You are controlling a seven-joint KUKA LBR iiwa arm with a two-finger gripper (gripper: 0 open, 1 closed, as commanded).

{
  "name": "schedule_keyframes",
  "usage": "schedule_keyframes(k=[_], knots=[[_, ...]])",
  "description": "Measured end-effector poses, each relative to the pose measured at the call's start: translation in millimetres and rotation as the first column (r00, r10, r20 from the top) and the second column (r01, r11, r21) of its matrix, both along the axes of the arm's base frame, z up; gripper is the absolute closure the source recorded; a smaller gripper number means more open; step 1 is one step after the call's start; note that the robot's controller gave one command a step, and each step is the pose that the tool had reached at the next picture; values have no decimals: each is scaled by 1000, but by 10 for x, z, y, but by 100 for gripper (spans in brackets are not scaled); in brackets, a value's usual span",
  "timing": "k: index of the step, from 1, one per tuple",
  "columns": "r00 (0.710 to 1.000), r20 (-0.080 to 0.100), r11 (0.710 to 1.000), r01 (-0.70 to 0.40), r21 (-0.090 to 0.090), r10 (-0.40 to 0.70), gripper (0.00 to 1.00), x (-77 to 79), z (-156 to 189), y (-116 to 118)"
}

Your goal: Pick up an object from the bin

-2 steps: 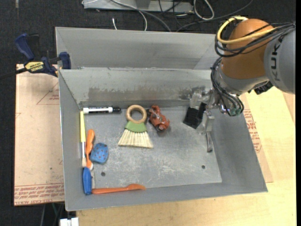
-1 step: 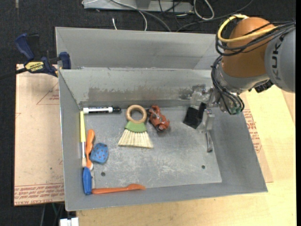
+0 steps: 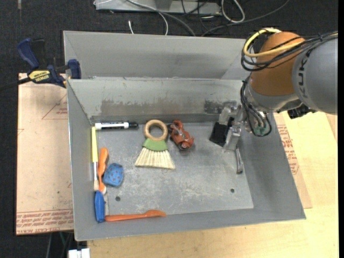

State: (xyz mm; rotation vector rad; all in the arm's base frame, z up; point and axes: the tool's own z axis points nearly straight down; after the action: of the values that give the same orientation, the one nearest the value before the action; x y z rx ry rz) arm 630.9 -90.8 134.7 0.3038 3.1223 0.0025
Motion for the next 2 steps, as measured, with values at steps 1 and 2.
schedule_keyframes(k=[1, 2], knots=[[1000, -6, 1000, 30, 1, -30, 0, 242, -652, -288], [997, 2, 997, -76, 0, 76, 0, 252, -645, -348]])
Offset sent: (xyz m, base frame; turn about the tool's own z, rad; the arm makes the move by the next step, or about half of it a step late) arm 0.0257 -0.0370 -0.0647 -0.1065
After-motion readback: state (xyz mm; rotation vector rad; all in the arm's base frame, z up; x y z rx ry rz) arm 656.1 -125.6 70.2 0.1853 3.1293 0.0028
